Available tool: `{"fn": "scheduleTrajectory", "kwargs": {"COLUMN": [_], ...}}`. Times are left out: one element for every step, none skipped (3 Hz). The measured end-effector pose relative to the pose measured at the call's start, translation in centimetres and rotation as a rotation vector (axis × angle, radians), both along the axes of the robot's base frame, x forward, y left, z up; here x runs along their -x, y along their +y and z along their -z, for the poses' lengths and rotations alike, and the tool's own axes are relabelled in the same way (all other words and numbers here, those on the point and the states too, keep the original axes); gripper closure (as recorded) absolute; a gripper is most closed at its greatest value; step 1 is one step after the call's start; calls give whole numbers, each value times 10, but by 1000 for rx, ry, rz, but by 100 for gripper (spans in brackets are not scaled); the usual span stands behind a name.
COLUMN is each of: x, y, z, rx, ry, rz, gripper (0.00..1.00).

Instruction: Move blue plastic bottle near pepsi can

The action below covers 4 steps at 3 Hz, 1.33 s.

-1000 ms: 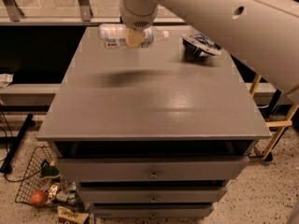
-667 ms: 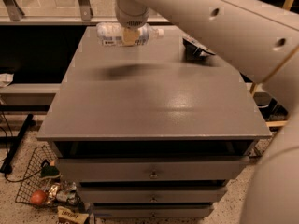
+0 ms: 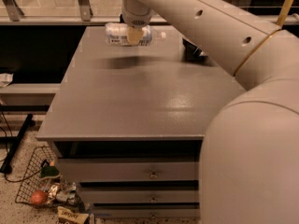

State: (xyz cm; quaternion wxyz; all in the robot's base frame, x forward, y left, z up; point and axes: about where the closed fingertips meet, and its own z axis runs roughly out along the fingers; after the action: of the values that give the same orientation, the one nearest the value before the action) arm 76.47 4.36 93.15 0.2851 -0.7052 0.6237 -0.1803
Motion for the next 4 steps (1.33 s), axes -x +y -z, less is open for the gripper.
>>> {"fn": "scheduleTrajectory", "kwargs": {"x": [-19,-32,-41,-47], "y": [-13,-20,-20,-26], "z": [7,16,23,34], "rx": [-9,-17,-21,-23], "ry": [13,27,42,65], "rz": [39,65,72,89], "gripper": [100,100,100,100]}}
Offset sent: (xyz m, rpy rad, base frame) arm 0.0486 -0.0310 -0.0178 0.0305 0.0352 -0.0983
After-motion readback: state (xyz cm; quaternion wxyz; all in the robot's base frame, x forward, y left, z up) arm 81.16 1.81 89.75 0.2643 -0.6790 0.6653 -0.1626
